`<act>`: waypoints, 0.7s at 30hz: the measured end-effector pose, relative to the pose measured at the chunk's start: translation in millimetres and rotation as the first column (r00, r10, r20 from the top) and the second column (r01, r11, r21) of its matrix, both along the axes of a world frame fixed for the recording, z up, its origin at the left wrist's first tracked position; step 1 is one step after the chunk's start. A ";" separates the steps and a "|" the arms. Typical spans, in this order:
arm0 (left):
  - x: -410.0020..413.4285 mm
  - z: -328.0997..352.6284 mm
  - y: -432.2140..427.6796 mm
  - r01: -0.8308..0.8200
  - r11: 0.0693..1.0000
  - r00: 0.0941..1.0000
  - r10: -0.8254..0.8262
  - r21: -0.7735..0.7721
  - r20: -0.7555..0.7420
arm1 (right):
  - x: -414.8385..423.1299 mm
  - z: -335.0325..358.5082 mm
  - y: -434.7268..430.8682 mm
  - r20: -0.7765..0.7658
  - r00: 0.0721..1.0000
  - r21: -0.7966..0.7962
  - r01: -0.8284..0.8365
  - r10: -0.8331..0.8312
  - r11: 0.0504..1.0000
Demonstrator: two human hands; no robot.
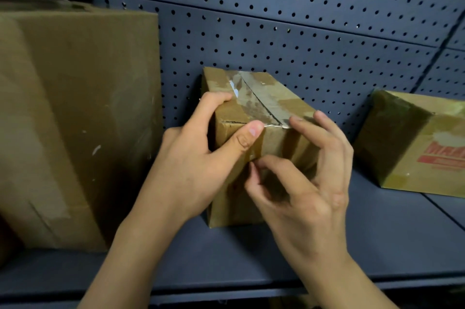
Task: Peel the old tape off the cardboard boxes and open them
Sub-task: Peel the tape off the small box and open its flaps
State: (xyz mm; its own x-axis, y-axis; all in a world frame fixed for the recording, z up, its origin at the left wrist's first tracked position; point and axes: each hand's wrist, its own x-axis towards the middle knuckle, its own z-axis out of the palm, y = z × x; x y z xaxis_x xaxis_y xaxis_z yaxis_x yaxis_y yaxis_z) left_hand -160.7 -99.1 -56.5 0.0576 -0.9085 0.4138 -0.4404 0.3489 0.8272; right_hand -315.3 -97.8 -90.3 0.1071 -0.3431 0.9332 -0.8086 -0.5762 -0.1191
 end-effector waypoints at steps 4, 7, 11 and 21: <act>0.0 -0.9 -0.3 0.000 1.000 1.000 0.000 -0.013 -0.009 | -6.0 0.3 2.4 -0.019 0.999 0.032 -0.041 0.042 0.999; -0.9 -1.6 -0.3 0.004 1.000 1.000 -0.004 -0.019 -0.019 | -5.0 -3.9 3.6 -0.036 0.997 0.067 -0.069 0.071 0.995; -2.0 -1.3 -0.1 0.005 1.000 0.999 -0.006 -0.031 -0.032 | -2.5 -9.9 0.4 -0.010 0.996 0.042 -0.085 0.086 0.995; -2.4 -1.0 -0.1 -0.001 0.999 0.999 -0.001 -0.050 -0.036 | 3.6 -13.6 -1.2 0.007 0.999 0.061 -0.041 0.041 0.997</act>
